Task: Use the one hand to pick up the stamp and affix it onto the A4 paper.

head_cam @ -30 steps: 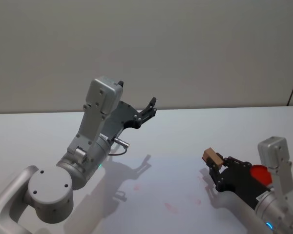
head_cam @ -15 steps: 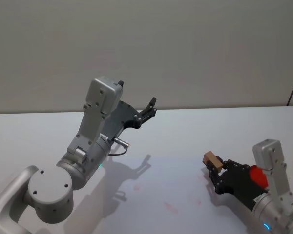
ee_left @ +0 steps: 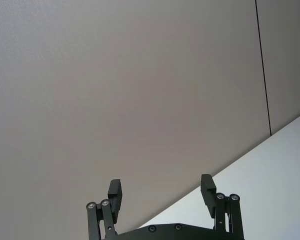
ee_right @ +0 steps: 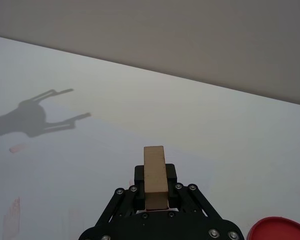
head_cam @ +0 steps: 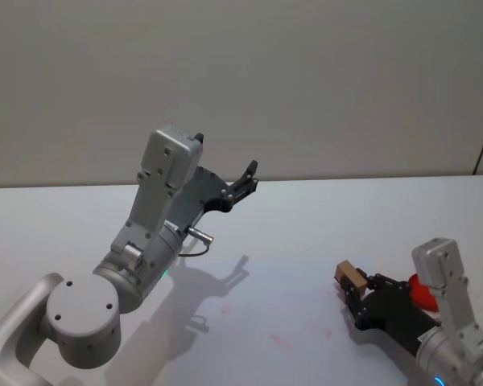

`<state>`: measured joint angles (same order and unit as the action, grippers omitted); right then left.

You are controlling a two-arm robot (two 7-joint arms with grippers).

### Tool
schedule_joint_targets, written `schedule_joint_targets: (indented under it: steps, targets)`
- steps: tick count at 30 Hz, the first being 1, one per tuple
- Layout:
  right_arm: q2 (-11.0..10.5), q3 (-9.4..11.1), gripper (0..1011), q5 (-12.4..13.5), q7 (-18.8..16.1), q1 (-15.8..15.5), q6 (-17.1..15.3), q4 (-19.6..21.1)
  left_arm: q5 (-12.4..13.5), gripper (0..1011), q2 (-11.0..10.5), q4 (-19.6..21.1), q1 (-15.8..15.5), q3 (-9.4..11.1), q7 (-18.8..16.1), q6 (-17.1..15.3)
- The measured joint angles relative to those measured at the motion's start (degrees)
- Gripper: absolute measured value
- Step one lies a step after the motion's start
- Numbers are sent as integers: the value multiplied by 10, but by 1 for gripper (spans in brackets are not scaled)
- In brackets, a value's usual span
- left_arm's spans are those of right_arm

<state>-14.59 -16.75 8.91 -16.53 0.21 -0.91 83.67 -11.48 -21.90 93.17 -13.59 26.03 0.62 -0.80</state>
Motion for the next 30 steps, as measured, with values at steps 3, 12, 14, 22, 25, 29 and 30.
schedule_joint_targets:
  steps: [3, 12, 14, 22, 25, 29, 30]
  targets:
    - [-1, 0, 221, -1, 0, -2, -1, 0, 0, 1001, 0, 0, 0, 0, 0, 0]
    - [-5, 1, 220, -1, 0, -6, -4, -2, 0, 1001, 0, 0, 0, 0, 0, 0]
    - [-5, 2, 220, -1, 1, -7, -5, -2, 0, 1001, 0, 0, 0, 0, 0, 0]
    - [-7, 3, 220, -3, 2, -8, -7, -4, 0, 1001, 0, 0, 0, 0, 0, 0]
    - [-8, 3, 220, -4, 3, -9, -6, -6, 0, 1001, 0, 0, 0, 0, 0, 0]
    - [-9, 3, 220, -6, 3, -9, -5, -8, 0, 1001, 0, 0, 0, 0, 0, 0]
    - [-9, 3, 221, -7, 3, -9, -4, -8, 0, 1001, 0, 0, 0, 0, 0, 0]
